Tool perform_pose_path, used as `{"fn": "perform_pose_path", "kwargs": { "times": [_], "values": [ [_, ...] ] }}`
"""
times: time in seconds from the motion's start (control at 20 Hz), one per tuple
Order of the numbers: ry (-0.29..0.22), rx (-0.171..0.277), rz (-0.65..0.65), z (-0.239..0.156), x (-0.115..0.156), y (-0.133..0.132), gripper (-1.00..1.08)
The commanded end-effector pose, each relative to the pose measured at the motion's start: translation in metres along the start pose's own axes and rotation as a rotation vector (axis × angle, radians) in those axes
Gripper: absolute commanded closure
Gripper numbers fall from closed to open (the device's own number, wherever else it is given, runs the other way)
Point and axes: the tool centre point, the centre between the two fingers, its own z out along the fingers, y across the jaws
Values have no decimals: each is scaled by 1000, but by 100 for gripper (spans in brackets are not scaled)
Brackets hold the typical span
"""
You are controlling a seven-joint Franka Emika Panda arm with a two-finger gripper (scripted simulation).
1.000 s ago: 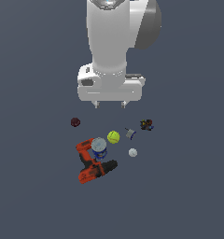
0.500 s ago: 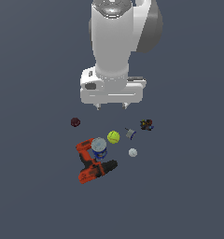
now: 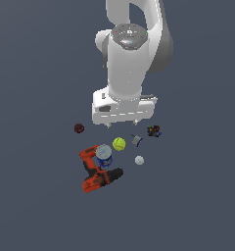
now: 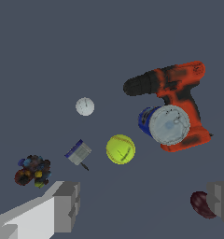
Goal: Pick up a designated object from a clutter of objects.
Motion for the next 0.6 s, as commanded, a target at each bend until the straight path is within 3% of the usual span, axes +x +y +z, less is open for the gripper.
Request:
{"fn": "perform_pose_path", "kwargs": {
  "times": [0.0, 0.55],
  "values": [
    [7, -5, -53, 16, 11, -7, -92],
    [50, -16, -348, 113, 59, -54, -92]
  ]
}}
